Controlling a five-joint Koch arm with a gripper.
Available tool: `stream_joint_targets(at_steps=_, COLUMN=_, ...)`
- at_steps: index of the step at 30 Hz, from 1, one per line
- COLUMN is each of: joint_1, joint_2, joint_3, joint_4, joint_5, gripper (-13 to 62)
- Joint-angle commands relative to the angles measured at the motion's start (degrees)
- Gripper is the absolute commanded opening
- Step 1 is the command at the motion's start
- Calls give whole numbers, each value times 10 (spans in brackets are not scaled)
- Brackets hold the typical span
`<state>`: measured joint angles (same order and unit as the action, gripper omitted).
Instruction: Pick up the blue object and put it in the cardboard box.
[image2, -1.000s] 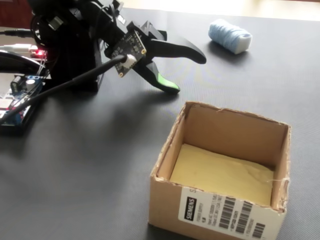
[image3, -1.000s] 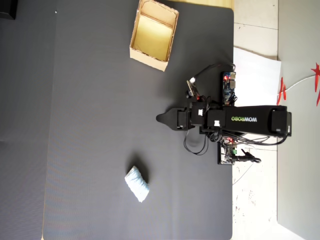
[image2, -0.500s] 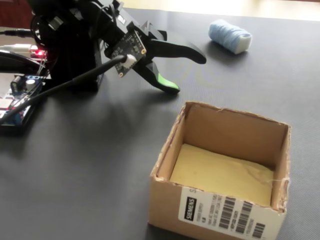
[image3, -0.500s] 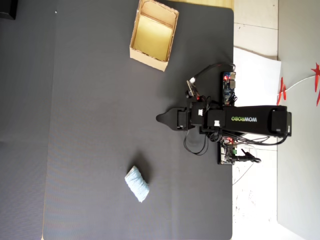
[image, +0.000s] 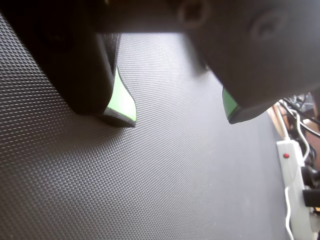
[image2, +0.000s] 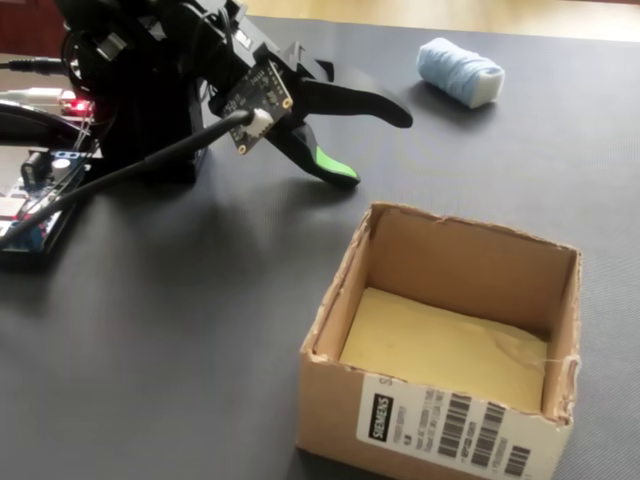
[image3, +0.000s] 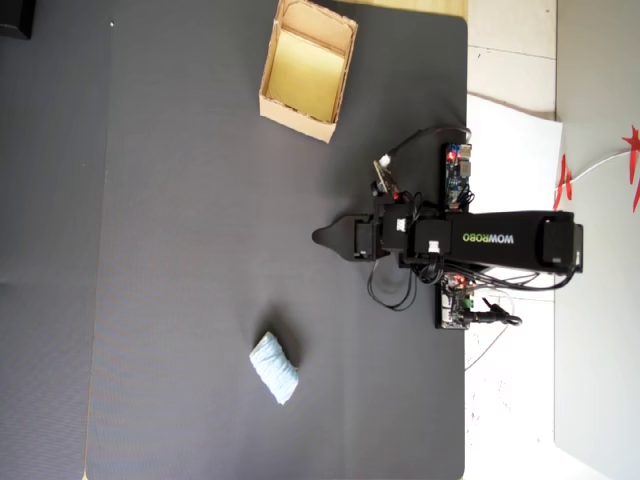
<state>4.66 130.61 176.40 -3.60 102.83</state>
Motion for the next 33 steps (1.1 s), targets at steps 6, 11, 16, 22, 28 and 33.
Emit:
stream_joint_targets(at_steps=6, joint_1=-4, joint_2=50, joint_3=23, joint_4=67, joint_5=7, gripper=341)
stream_joint_targets(at_steps=11, joint_1=-16, joint_2=50, joint_3=23, joint_4=50, joint_5=6, gripper=341)
stream_joint_targets(at_steps=16, joint_1=-66, joint_2=51, joint_3=22, joint_4=13, joint_5=-38, gripper=340)
stream_joint_targets(at_steps=22, joint_1=-144, joint_2=51, joint_3=22, joint_4=-21, joint_5=-47, gripper=340)
stream_joint_targets(at_steps=28, joint_1=-236, joint_2=51, joint_3=20, joint_4=-55, joint_5=-57, gripper=339)
stream_joint_targets(at_steps=33, joint_1=-307, joint_2=51, joint_3=17, joint_4=-55, joint_5=-55, gripper=338)
